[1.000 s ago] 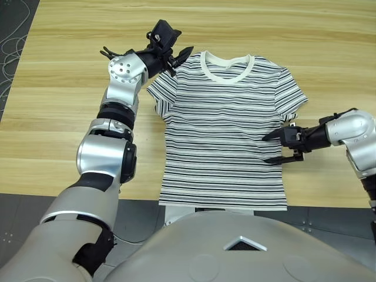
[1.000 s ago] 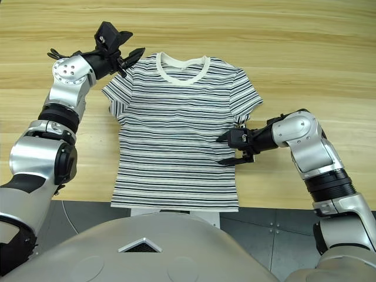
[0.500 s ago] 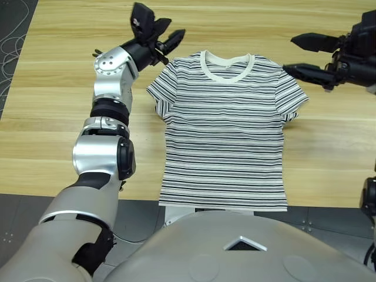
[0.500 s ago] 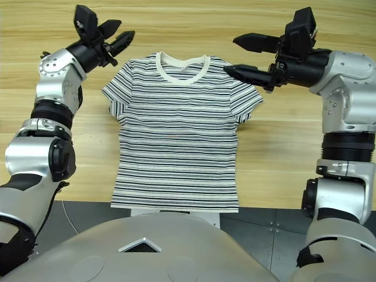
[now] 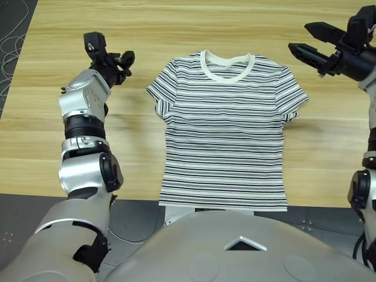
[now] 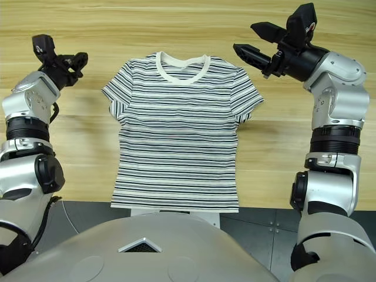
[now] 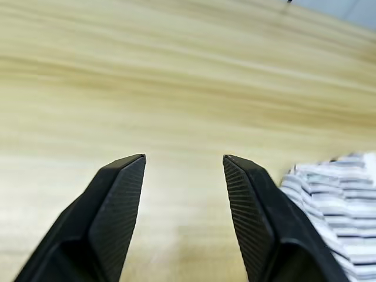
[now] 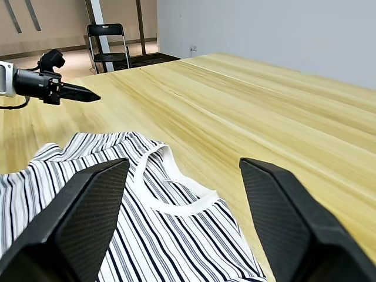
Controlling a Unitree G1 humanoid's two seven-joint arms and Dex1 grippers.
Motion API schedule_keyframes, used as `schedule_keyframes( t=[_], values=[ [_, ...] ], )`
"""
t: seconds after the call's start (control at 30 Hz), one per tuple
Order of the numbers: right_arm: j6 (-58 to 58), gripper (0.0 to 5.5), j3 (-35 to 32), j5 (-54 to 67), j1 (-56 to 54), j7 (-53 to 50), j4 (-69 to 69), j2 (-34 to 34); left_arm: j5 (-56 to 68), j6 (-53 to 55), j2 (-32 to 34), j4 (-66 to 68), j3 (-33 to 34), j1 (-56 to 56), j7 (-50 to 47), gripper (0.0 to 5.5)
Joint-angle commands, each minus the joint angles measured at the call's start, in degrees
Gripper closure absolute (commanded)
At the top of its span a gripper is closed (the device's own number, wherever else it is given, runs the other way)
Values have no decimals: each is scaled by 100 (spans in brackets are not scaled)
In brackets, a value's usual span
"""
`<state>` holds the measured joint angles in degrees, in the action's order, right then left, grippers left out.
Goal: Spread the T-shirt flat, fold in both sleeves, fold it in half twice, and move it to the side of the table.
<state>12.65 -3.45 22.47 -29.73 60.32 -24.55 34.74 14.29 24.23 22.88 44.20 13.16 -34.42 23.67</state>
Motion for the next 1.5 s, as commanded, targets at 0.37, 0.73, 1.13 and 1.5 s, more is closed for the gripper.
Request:
schedule_keyframes(
  t=[0.37, 0.73, 1.13, 1.5],
  values=[
    [-101, 203, 63, -334, -120, -152, -296, -245, 346, 2305, -242, -1881, -253, 1240, -59, 305],
    [-382, 203, 54, -502, -195, -110, -695, -369, 325, 2015, -511, -1065, -278, 1164, -189, 305],
    [-622, 203, 92, -663, -265, -55, -1025, -457, 333, 1974, -732, -903, -446, 1216, -119, 305],
    [-647, 203, 95, -720, -339, -35, -1088, -486, 286, 2184, -937, -1073, -743, 1414, -125, 305]
  ],
)
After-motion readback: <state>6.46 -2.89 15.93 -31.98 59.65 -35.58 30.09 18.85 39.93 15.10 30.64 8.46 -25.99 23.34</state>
